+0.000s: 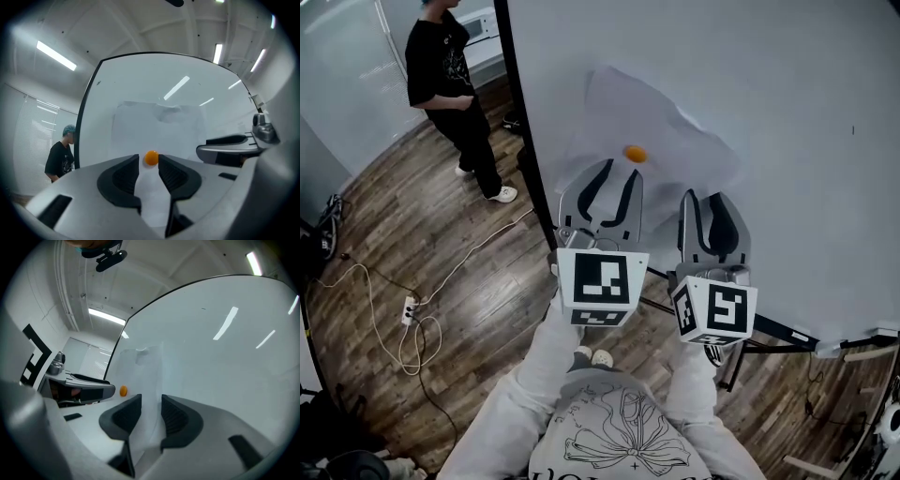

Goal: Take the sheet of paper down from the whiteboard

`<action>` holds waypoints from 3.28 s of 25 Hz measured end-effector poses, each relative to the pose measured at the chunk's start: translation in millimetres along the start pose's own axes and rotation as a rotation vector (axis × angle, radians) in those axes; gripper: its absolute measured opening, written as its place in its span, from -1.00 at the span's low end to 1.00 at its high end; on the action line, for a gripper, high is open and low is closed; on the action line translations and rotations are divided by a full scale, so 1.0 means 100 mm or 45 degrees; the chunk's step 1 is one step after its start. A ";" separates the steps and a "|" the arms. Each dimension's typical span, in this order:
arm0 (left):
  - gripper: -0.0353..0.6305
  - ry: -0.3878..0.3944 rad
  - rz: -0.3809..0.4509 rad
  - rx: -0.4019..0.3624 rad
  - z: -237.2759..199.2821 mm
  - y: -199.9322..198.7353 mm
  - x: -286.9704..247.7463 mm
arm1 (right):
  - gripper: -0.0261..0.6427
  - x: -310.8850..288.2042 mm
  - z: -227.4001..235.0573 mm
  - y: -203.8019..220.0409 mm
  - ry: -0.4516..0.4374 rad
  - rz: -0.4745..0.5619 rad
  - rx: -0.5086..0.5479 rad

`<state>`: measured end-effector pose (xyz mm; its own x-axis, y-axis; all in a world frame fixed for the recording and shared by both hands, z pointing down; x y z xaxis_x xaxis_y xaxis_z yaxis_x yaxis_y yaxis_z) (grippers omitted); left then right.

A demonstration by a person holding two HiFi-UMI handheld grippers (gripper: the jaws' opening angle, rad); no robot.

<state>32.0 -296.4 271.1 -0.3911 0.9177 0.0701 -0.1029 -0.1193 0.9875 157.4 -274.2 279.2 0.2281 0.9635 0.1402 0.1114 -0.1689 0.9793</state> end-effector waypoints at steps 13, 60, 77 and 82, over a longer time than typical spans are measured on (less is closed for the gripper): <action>-0.46 0.070 -0.035 -0.026 0.15 -0.01 -0.24 | -0.60 -0.03 0.06 0.00 0.054 -0.004 -0.044; -0.54 0.089 -0.046 0.074 0.16 0.03 -0.33 | -0.91 -0.01 0.19 -0.01 0.170 -0.001 -0.069; -0.54 0.070 -0.043 0.102 -0.08 0.03 -0.20 | -0.91 0.37 0.64 -0.03 0.404 0.013 -0.100; -0.54 0.072 -0.056 0.096 -0.10 0.02 -0.22 | -0.92 0.54 0.78 -0.04 0.468 0.008 -0.101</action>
<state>30.9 -320.3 270.3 -0.4387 0.8984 0.0201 -0.0532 -0.0483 0.9974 244.4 -237.3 271.8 -0.1356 0.9752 0.1749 0.0323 -0.1721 0.9846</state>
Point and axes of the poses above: the fingertips, and each gripper's own axes: x backward along the fingers, z to its right, y out of its underside, the point moved 3 cm from there along x, backward along the fingers, and after that the axes turned 1 degree about z, right-handed, at the moved point
